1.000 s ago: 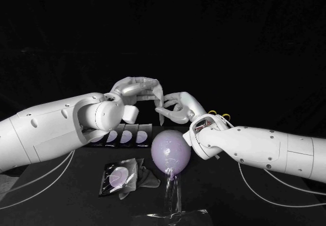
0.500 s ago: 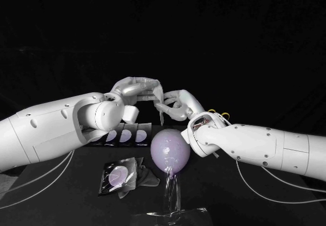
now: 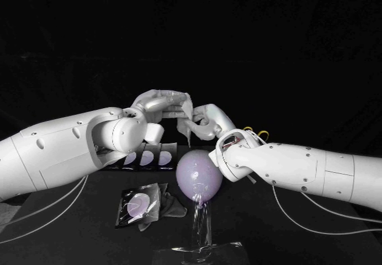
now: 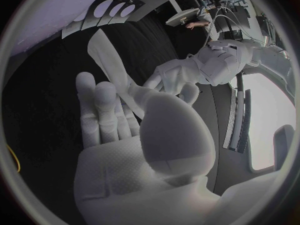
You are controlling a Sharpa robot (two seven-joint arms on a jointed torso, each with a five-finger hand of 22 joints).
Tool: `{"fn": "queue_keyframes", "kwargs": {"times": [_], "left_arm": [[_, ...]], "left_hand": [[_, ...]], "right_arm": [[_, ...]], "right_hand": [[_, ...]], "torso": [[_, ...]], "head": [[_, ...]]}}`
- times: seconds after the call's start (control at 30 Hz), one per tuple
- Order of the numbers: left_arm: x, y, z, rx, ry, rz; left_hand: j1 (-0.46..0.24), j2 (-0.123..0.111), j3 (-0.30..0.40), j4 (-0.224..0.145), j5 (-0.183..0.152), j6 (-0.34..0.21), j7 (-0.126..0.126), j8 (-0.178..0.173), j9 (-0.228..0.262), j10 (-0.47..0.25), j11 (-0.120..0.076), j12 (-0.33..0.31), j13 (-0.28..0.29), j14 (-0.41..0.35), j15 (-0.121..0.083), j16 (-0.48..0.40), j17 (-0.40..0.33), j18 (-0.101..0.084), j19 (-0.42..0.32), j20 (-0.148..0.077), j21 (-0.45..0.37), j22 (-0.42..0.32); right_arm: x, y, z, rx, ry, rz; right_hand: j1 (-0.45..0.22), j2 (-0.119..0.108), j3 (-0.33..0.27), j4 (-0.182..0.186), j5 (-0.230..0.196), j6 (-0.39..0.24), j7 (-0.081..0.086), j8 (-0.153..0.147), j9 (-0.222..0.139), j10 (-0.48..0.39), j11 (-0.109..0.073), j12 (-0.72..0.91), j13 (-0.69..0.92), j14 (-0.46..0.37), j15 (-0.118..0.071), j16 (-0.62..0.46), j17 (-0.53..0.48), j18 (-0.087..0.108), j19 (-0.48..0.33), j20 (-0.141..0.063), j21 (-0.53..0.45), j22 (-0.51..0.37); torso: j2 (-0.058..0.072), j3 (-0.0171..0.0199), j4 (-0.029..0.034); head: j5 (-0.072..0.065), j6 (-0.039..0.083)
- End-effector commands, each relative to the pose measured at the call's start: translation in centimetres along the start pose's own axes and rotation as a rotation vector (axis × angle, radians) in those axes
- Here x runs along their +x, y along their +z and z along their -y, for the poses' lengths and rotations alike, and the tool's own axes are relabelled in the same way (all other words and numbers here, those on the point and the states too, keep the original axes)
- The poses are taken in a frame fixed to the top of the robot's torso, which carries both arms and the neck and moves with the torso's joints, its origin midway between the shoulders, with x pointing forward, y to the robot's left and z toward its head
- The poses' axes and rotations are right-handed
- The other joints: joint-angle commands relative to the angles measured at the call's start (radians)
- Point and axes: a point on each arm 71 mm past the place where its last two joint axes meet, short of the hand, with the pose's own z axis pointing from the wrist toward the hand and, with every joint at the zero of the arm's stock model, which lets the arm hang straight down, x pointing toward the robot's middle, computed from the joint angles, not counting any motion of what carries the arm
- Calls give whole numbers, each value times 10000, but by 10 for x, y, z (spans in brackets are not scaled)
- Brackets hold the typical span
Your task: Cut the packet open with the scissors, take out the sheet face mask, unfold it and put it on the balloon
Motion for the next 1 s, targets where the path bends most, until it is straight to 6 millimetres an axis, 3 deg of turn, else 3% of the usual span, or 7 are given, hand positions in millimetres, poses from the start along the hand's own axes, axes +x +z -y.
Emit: {"fn": "queue_keyframes", "kwargs": {"times": [0.03,0.33,0.43,0.57,0.73,0.93,1.0], "left_arm": [[5,1,1,67,-17,-335],[8,1,2,305,82,-457],[9,1,3,397,231,-511],[10,1,4,578,617,-602],[14,0,5,778,1037,-812],[15,2,7,1033,1404,-931],[14,3,7,1096,1505,-904]], "left_hand": [[-46,-95,62,9,52,-111,383,-255,-144,-194,51,-59,-8,-110,21,-50,-56,129,-46,4,-21,1],[-183,-220,32,76,51,-366,568,-860,-526,-720,226,-65,-9,-422,160,-68,-229,107,-238,117,-137,-27],[-253,-288,-38,106,50,-360,587,-978,-616,-882,261,-64,-7,-521,200,-66,-279,99,-330,167,-192,-36],[-382,-435,-179,166,46,-396,623,-1176,-755,-1081,308,-65,-5,-646,251,-59,-341,84,-507,252,-299,-50],[-633,-669,-442,328,48,-458,686,-1496,-965,-1388,384,-51,5,-871,333,-47,-431,60,-791,340,-470,-49],[-740,-762,-595,431,48,-403,678,-1600,-1044,-1464,391,-36,13,-948,349,-28,-469,39,-893,354,-533,-43],[-739,-765,-613,442,49,-385,670,-1618,-1059,-1474,387,-33,14,-965,351,-25,-478,30,-924,357,-551,-43]], "right_arm": [[2,1,-1,49,-118,-256],[4,2,-2,17,119,-240],[3,2,-2,-20,254,-198],[3,1,-1,-12,495,-195],[4,2,0,95,795,-299],[7,2,1,216,1439,-754],[8,2,2,253,1745,-1010]], "right_hand": [[-7,-135,400,-168,294,102,6,-7,-20,97,-4,16,-53,17,-40,100,-29,17,74,-16,156,136],[-238,-210,1408,-748,1136,380,-61,68,-2,411,-85,42,-51,157,-122,384,6,-46,204,-90,903,645],[-297,-92,1744,-984,1505,599,-145,172,50,655,-154,74,-37,365,-198,625,205,-109,382,-155,1448,953],[-510,73,2087,-1211,1278,775,-221,269,111,906,-222,-5,-39,464,-256,692,182,-136,399,-215,1768,1200],[-640,174,2287,-1340,1343,847,-256,312,147,1048,-250,-85,-40,477,-286,697,137,-138,363,-241,1866,1304],[-700,331,2763,-1653,1405,869,-258,306,154,1162,-248,-244,-46,397,-313,620,-11,-122,239,-286,1949,1466],[-771,492,3060,-1788,1106,962,-289,335,164,1306,-267,-300,-38,308,-325,567,-110,-107,108,-300,1979,1575]], "torso": [[1,0,3],[5,7,-11],[1,7,-10],[-1,6,-15],[-3,7,-12],[-7,6,-8],[-4,6,-10]], "head": [[-6,-13],[-4,-19],[-4,-23],[-27,-22],[-39,-19],[-48,0],[-47,3]]}}
